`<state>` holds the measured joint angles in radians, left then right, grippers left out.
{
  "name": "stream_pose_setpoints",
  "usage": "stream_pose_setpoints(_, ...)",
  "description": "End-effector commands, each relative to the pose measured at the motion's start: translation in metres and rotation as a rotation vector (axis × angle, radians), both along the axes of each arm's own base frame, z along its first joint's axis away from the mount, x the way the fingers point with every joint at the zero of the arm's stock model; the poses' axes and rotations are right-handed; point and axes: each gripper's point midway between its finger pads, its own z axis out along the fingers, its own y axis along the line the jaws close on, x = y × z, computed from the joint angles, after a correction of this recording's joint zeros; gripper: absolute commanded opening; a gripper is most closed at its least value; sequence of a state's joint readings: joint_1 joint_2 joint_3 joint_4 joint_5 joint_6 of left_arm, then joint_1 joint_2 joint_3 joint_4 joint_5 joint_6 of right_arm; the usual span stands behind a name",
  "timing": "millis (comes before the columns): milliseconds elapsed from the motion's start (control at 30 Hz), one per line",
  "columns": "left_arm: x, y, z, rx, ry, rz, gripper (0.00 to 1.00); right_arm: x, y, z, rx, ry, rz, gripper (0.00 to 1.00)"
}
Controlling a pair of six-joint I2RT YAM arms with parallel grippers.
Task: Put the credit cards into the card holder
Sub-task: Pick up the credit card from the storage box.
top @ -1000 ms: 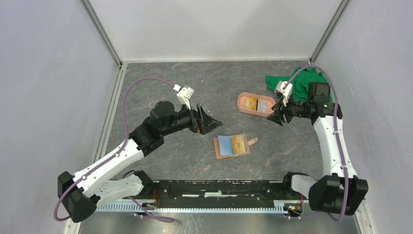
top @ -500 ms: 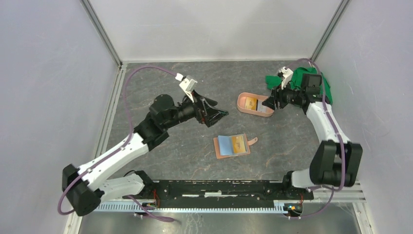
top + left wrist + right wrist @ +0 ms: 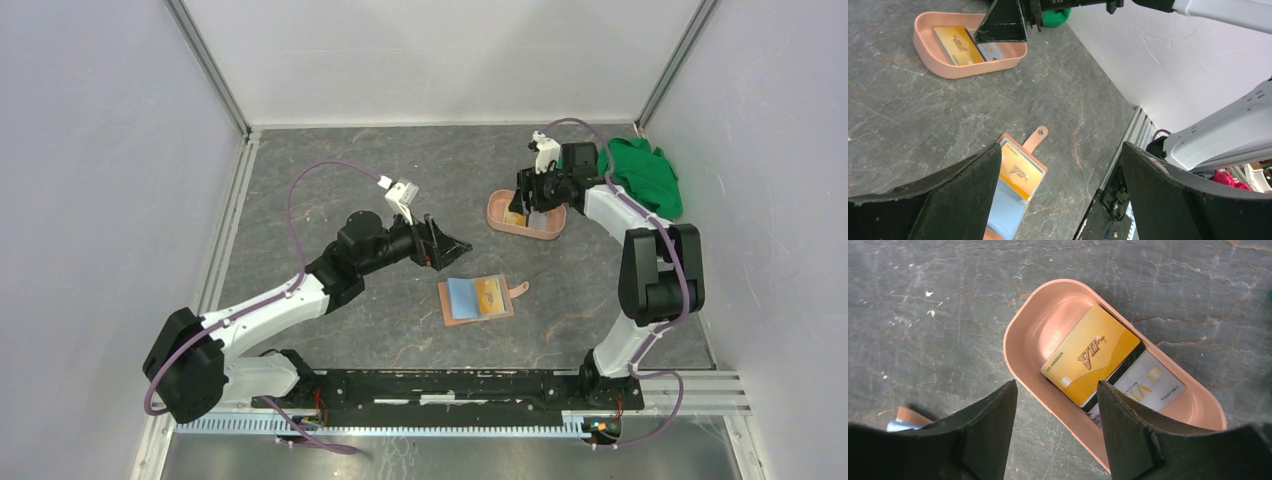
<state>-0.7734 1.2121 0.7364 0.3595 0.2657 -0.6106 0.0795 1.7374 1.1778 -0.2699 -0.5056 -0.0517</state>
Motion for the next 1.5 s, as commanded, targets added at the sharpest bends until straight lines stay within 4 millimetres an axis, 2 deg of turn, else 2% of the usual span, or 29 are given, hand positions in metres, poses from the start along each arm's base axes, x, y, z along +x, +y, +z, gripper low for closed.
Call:
stream_pose_setpoints(0,0.008,0.017,0.017,-0.058,-0.051,0.099,0.95,0.032,-0.002,0.022,-0.055,-0.078,-0.174,0.71)
stream_pose_setpoints(133,0.009,0.022,0.018,-0.048,-0.07,0.113,0.96,0.035,0.007,0.017,-0.089,-0.056,-0.242,0.81)
stream_pose_setpoints(300,0.009,0.026,0.016,-0.045,-0.074,0.126,0.96,0.04,0.0,0.002,-0.153,-0.012,-0.346,0.85)
stream_pose_setpoints(567,0.011,0.028,0.006,-0.039,-0.062,0.14,0.96,0.042,-0.001,-0.014,-0.197,0.017,-0.427,0.83)
stream_pose_setpoints(867,0.011,0.029,-0.003,-0.036,-0.04,0.146,0.96,0.048,0.0,-0.034,-0.238,0.056,-0.437,0.8)
stream_pose_setpoints(1467,0.01,0.031,-0.014,-0.023,-0.019,0.151,0.96,0.043,0.008,-0.061,-0.281,0.104,-0.397,0.78)
